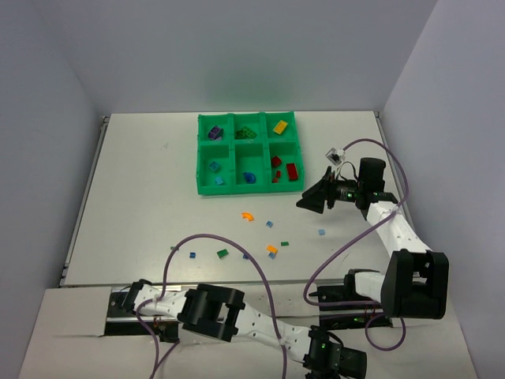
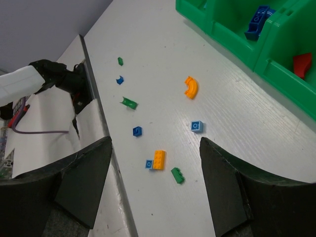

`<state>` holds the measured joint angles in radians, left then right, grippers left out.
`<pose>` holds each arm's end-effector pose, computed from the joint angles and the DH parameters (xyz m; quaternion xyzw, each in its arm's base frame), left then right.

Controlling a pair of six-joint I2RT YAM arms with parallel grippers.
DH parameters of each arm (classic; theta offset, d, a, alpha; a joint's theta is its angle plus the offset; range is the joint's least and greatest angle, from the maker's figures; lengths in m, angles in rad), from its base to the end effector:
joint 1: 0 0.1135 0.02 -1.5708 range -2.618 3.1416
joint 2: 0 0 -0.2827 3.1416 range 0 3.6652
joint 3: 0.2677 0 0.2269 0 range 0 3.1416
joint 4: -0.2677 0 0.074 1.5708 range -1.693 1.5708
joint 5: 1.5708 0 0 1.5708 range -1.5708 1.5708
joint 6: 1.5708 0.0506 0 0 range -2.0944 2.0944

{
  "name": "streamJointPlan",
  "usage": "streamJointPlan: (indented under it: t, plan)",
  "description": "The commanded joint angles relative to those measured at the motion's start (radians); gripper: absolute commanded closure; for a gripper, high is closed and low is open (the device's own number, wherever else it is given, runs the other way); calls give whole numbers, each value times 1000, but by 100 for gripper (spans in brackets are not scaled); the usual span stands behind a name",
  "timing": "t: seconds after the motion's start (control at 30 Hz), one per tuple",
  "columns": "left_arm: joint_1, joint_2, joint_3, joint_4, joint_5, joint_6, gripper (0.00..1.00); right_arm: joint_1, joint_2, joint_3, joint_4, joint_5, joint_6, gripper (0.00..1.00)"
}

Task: Sort the legos into containers by color

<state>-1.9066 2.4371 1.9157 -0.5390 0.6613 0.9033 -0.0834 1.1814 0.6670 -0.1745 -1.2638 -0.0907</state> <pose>-0.1976 -0.4719 0.1402 0.9162 0.0703 -0.3903 0.0583 0.2050 0.0313 0.2629 -0.2548 0.7288 0.5022 0.3895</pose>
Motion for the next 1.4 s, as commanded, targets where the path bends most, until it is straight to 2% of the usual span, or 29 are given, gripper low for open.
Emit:
streamJointPlan:
  t: [0.0, 0.2, 0.4, 0.5, 0.8, 1.0, 1.1, 1.2, 1.37]
  plan:
    - [9, -17, -21, -13, 10, 27, 61, -6, 14, 24, 3, -19, -17, 22]
    - [9, -40, -55, -6, -1, 45, 65, -6, 20, 32, -4, -20, -21, 22]
    - [3, -121, -174, 59, -51, 46, 70, -6, 18, 51, 1, -16, 1, 22]
    - [-4, -200, -242, 108, -90, 13, 73, -6, 6, 60, 35, -11, 38, 22]
    - [-15, -395, -423, 125, -202, -80, 83, -6, -23, 74, 119, 18, 147, 22]
    - [13, -523, -514, 116, -190, -173, 86, -6, -29, 97, 64, 31, 110, 22]
    - [60, -596, -569, 105, -161, -233, 88, -6, -33, 100, 49, 42, 102, 22]
    - [154, -682, -652, 116, -119, -305, 88, -6, -50, 98, 79, 63, 132, 22]
    - [412, -858, -767, 169, -88, -418, 90, -7, -76, 122, 145, 85, 205, 21]
